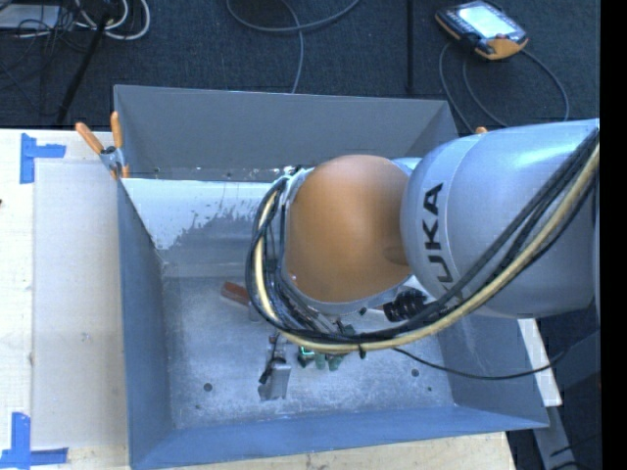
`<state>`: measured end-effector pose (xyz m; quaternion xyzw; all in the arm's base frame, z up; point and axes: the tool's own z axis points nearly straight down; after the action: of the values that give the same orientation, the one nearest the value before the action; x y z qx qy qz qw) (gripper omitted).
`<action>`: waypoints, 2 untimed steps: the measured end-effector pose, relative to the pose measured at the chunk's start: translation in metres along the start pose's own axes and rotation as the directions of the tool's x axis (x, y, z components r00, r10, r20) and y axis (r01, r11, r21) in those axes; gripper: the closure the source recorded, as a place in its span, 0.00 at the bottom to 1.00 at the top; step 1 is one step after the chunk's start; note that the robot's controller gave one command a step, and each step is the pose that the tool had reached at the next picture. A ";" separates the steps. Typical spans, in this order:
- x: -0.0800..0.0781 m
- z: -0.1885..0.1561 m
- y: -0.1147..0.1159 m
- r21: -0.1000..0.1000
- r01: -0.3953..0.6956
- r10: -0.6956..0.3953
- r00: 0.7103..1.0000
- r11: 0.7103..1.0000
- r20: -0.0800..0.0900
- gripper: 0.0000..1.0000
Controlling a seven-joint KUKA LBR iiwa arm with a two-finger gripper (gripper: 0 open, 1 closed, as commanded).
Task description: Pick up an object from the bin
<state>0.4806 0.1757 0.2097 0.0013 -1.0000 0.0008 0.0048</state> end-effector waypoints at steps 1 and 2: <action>-0.002 -0.004 -0.001 -0.001 -0.005 0.005 1.000 1.000 0.007 0.00; -0.021 0.047 -0.041 -0.001 0.099 -0.099 0.995 0.995 0.011 0.00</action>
Offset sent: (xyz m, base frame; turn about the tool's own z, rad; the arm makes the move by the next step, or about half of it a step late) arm 0.0521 -0.1146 -0.1397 -0.2646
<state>0.5013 0.1350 0.1627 0.0509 -0.9987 -0.0002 -0.0008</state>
